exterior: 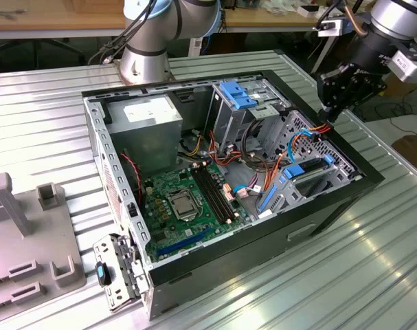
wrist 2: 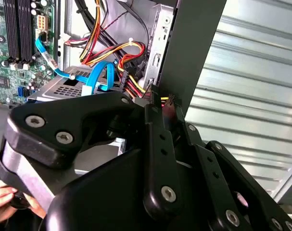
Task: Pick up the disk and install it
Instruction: 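Insert the first disk wire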
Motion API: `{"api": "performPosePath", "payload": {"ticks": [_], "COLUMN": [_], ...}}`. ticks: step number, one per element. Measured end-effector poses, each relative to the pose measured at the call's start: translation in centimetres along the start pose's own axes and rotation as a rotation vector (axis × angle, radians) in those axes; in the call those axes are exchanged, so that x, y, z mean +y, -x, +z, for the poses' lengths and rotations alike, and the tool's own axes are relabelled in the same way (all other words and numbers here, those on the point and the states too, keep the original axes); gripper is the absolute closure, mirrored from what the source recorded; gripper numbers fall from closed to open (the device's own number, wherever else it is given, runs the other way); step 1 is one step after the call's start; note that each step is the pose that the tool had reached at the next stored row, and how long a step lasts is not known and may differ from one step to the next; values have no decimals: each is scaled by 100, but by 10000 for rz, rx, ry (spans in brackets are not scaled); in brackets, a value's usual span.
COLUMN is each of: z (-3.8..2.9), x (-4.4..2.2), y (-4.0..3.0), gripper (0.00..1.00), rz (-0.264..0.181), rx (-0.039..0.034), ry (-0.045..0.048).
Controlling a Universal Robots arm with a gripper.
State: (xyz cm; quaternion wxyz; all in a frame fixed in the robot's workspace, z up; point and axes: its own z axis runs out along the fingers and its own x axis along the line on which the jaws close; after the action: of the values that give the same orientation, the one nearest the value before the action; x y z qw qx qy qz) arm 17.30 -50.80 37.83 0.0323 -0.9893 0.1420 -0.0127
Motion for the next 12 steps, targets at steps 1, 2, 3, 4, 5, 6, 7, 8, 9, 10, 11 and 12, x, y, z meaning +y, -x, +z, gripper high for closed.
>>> {"api": "performPosePath", "payload": {"ticks": [1,2,3,4,5,6,7,8,9,10,11,12], "z": [3,6,9,11,16,20,31,33,35,43,61,77], "x": [-3,-6,-10,-13,-16,-20,-21,-15,-1,13,20,22], "y": [-10,-21,-32,-41,-51,-62,-69,-71,-72,-37,-21,-21], "gripper": [75,75,75,75,75,75,75,75,75,75,75,75], "rz": [-90,-186,-289,-371,-484,-613,-952,-1052,-1125,-1140,-1137,-1133], "rx": [-6,-13,-19,-25,-33,-42,-39,55,263,389,403,416], "ry": [-2,-3,-5,-6,-9,-10,-20,-47,-99,-129,-134,-135]}}
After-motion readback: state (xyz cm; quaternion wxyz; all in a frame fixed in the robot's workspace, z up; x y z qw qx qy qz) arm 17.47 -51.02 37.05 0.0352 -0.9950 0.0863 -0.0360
